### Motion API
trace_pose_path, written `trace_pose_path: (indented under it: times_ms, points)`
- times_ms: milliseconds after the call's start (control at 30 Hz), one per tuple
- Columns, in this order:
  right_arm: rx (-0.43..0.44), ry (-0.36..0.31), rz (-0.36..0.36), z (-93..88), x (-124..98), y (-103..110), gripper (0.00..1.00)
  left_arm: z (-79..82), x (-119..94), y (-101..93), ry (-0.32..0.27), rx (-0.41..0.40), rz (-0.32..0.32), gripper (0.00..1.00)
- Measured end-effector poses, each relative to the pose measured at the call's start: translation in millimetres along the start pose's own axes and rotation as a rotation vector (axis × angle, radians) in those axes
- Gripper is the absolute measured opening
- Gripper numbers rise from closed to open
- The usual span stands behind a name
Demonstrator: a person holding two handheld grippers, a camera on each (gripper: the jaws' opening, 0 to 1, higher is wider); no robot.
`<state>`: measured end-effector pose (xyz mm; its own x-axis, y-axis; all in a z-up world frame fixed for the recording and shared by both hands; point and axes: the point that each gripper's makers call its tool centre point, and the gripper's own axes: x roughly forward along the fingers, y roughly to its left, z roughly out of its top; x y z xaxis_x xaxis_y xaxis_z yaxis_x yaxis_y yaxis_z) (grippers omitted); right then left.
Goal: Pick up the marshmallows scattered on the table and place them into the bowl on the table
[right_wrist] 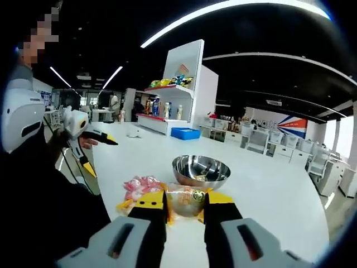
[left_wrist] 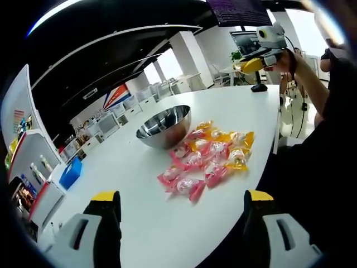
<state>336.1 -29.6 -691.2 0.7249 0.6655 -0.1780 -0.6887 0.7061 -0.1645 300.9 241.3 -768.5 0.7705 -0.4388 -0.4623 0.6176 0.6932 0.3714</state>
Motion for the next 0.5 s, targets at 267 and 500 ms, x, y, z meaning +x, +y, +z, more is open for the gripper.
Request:
trace_pose_path:
  times_ms: [267,500]
  points:
    - [-0.047,-0.014,-0.001,18.8,15.3,-6.7,0.21,-1.6,3.3,-1.8,0.005,-0.001,-0.008,0.89]
    - [-0.091,0.029,-0.072,26.0,51.5,-34.1,0.21,-4.3,3.4,-2.1,0.005,-0.007,-0.009,0.89]
